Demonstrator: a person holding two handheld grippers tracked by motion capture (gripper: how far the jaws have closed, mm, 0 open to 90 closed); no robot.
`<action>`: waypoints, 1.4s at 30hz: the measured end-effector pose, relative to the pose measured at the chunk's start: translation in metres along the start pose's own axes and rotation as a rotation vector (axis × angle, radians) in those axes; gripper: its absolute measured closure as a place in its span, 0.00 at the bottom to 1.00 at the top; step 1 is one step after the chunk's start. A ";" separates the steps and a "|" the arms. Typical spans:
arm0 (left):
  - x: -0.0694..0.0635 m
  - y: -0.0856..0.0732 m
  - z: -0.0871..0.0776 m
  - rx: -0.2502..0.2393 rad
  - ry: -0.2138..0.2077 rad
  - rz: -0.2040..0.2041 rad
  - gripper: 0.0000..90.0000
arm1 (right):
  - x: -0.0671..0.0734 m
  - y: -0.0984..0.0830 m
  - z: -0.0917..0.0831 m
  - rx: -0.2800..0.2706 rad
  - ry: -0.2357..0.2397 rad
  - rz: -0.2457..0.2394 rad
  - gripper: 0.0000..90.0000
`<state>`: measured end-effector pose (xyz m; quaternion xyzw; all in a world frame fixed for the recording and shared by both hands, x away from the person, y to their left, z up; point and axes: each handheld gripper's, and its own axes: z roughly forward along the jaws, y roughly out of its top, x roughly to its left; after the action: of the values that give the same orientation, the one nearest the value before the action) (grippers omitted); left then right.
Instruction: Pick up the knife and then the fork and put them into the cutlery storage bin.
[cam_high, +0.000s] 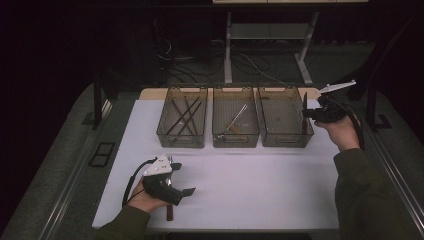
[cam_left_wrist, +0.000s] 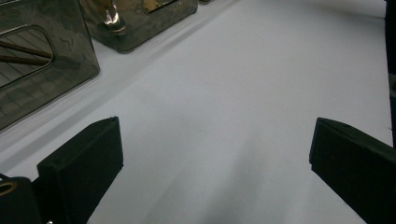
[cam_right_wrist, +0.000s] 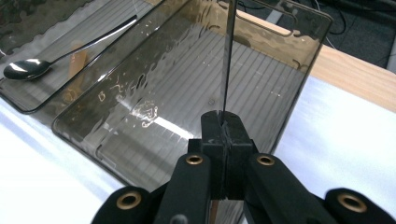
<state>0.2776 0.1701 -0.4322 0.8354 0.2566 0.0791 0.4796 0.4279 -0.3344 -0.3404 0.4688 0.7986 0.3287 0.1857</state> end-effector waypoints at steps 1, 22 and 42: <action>0.000 0.000 0.000 0.003 -0.002 0.002 0.03 | 0.000 0.000 0.002 -0.006 0.000 -0.001 1.00; -0.001 0.001 0.000 0.013 -0.003 0.010 0.05 | 0.006 0.002 0.067 -0.003 0.006 0.053 0.82; 0.006 0.002 -0.012 0.019 0.099 -0.023 0.26 | 0.027 -0.028 0.013 -0.180 0.124 0.081 0.27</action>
<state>0.2792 0.1819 -0.4247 0.8320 0.2902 0.1123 0.4593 0.4046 -0.3160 -0.3687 0.4610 0.7561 0.4347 0.1639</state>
